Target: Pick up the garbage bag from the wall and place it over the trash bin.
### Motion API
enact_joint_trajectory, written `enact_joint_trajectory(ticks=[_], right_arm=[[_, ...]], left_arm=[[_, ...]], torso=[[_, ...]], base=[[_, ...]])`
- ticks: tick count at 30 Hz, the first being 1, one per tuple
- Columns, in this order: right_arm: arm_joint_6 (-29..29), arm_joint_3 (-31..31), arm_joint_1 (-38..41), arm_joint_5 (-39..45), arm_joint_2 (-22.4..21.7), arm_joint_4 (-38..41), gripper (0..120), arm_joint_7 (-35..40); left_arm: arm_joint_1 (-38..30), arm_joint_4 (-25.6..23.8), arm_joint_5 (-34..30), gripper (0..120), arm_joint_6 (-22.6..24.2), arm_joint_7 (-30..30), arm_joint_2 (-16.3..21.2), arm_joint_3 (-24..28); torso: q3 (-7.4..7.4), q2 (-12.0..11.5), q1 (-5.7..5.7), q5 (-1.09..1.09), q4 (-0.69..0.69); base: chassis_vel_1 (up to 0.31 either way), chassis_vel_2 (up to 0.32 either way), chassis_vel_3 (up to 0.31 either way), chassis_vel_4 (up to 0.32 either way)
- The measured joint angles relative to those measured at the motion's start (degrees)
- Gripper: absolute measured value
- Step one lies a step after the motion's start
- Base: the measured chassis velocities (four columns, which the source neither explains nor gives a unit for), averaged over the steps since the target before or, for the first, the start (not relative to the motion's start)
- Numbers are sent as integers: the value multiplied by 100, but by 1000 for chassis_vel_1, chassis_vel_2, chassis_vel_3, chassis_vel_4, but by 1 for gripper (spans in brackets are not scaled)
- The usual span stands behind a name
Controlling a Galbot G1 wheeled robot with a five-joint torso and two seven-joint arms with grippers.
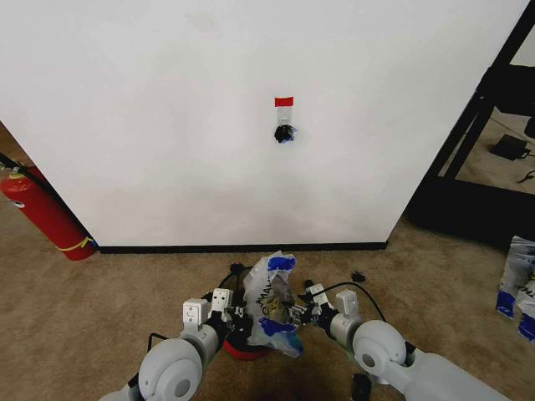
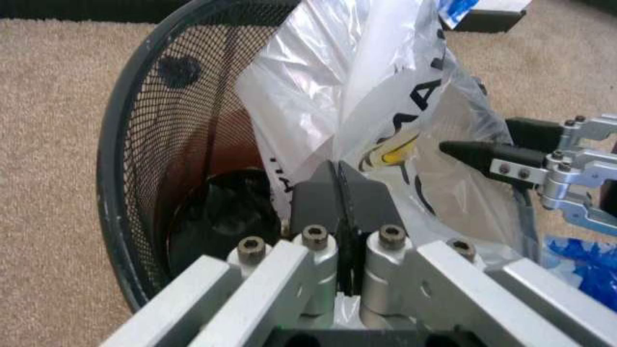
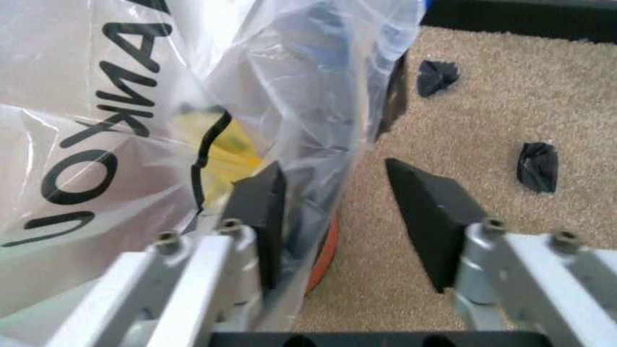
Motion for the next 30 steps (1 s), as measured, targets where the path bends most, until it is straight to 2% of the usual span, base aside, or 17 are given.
enact_joint_trajectory(ticks=[5,10,15,20,22,26,30], right_arm=[[-51,-3,6,-16,-3,-20,15,-108],[22,-19,-17,25,-4,-7,2,-141],[220,-54,-76,240,63,77,1,293],[858,22,-316,263,107,243,1,664],[944,35,-342,259,122,276,1,743],[1417,184,-514,215,244,521,1,1302],[1546,304,-622,189,251,633,1,1428]], left_arm=[[34,-50,2,0,2,0,-14,0],[58,-101,10,0,4,17,-13,-14],[118,-270,13,0,13,33,0,-37],[235,-547,260,0,4,134,107,-45],[251,-568,325,0,-12,155,116,-54],[300,-590,866,0,-274,326,146,-94],[301,-498,1211,0,-467,416,148,-126]], torso=[[0,0,0,0,0],[0,0,0,0,1],[0,0,0,1,1],[0,0,0,0,-1],[0,0,0,0,0],[0,0,0,0,0],[0,0,0,-1,0]], base=[[0,0,0,0],[0,0,0,0],[0,0,0,0],[0,0,0,0],[0,0,0,0],[0,0,0,0],[0,0,0,0]])
